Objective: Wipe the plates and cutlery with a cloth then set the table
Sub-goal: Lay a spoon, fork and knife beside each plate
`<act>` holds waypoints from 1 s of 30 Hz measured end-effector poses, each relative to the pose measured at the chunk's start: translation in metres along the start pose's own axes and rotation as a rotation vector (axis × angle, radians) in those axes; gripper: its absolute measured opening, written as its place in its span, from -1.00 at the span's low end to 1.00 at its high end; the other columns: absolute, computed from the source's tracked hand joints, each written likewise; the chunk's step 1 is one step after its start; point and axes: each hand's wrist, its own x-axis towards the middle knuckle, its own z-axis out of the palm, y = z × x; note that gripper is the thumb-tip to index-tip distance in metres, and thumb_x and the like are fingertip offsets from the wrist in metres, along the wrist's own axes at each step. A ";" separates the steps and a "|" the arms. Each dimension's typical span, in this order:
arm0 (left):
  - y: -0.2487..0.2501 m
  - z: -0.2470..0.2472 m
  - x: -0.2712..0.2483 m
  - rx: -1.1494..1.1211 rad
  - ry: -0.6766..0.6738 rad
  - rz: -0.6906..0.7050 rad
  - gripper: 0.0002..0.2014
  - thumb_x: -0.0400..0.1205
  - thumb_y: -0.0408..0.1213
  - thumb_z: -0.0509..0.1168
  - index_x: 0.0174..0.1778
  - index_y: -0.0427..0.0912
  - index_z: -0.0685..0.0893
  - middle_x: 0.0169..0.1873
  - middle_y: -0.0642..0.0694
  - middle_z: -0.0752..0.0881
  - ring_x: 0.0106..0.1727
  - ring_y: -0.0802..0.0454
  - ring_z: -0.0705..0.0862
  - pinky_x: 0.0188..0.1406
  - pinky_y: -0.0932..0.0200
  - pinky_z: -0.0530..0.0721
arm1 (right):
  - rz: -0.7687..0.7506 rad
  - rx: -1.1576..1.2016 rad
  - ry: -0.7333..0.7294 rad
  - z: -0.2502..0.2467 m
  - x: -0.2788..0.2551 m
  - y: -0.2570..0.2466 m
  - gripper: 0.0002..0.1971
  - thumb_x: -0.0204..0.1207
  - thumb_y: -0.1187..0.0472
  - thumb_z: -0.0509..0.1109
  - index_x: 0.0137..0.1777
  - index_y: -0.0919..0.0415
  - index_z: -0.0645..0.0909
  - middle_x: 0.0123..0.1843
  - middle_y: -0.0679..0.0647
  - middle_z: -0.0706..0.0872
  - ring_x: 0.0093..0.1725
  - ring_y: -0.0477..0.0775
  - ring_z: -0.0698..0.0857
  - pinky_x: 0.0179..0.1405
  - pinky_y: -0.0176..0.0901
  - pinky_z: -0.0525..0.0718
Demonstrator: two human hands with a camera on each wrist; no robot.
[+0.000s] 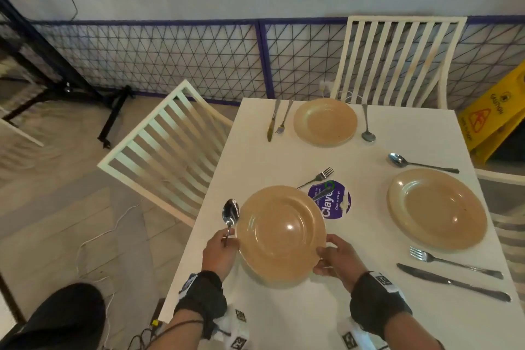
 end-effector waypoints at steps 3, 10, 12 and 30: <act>0.005 -0.016 0.029 -0.087 0.031 -0.043 -0.76 0.60 -0.32 0.35 0.13 0.05 0.74 0.10 -0.05 0.81 0.15 -0.10 0.74 0.25 0.01 0.66 | 0.001 -0.001 0.019 0.030 0.019 -0.017 -0.81 0.66 0.39 0.32 0.20 0.19 0.63 -0.05 0.33 0.85 -0.21 0.21 0.80 -0.12 0.06 0.85; 0.020 -0.048 0.113 -0.006 0.047 -0.055 -0.80 0.64 -0.36 0.33 0.03 0.05 0.74 -0.03 -0.06 0.78 0.11 -0.16 0.71 0.15 0.13 0.56 | 0.078 -0.054 0.170 0.090 0.085 -0.044 -0.84 0.60 0.41 0.39 0.14 0.25 0.63 -0.20 0.29 0.83 -0.37 0.17 0.79 -0.23 0.02 0.82; 0.024 -0.055 0.136 0.014 0.046 -0.055 -0.77 0.64 -0.40 0.33 0.12 -0.04 0.77 -0.04 -0.05 0.74 0.04 -0.11 0.66 0.08 0.21 0.48 | 0.085 -0.083 0.206 0.104 0.103 -0.050 -0.84 0.56 0.41 0.42 0.11 0.28 0.63 -0.28 0.28 0.83 -0.41 0.18 0.79 -0.20 0.08 0.85; 0.048 -0.070 0.227 0.054 0.015 -0.008 -0.74 0.66 -0.36 0.28 0.15 -0.04 0.80 0.00 -0.09 0.80 0.04 -0.13 0.72 0.19 0.00 0.69 | 0.170 -0.107 0.250 0.148 0.151 -0.067 -0.78 0.58 0.34 0.44 0.18 0.37 0.56 -0.26 0.38 0.84 -0.41 0.22 0.83 -0.59 -0.23 0.67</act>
